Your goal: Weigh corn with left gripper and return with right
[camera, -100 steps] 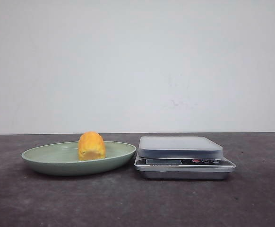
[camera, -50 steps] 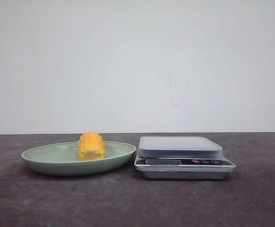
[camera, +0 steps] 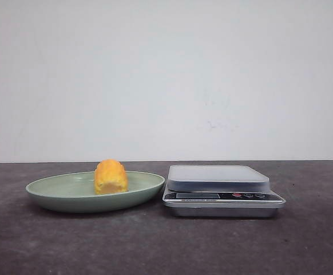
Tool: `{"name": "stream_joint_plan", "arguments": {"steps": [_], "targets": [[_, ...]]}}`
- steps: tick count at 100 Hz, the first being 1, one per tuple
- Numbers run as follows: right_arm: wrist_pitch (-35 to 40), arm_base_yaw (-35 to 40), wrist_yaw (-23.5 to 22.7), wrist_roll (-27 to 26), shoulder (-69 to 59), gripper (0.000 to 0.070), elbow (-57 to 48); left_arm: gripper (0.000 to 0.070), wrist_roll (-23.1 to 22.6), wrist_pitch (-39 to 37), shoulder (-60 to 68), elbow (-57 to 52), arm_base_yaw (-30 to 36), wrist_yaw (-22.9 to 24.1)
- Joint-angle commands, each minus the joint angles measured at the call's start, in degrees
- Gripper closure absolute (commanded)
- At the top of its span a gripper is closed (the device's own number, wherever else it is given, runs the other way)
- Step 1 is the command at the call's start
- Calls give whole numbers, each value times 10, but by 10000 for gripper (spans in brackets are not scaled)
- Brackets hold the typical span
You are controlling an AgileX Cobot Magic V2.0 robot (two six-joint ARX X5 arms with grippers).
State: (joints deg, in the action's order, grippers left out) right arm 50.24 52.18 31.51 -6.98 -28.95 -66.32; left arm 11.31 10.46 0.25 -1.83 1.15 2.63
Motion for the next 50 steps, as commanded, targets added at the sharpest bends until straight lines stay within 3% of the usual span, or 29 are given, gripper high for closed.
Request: {"name": "stream_joint_plan", "arguments": {"steps": [1, 21, 38, 50], "targets": [[-27, -28, -10, 23, 5, 694, 9, 693, -8, -1, -1, 10, -1, -1], [-187, -188, -132, 59, 66, 694, 165, 693, -8, -1, -1, 10, -1, -1], [-301, -329, -237, 48, 146, 694, 345, 693, -8, -1, -1, 10, -1, -1], [-318, -398, -257, 41, 196, 694, 433, 693, -8, -1, -1, 10, -1, -1]]}}
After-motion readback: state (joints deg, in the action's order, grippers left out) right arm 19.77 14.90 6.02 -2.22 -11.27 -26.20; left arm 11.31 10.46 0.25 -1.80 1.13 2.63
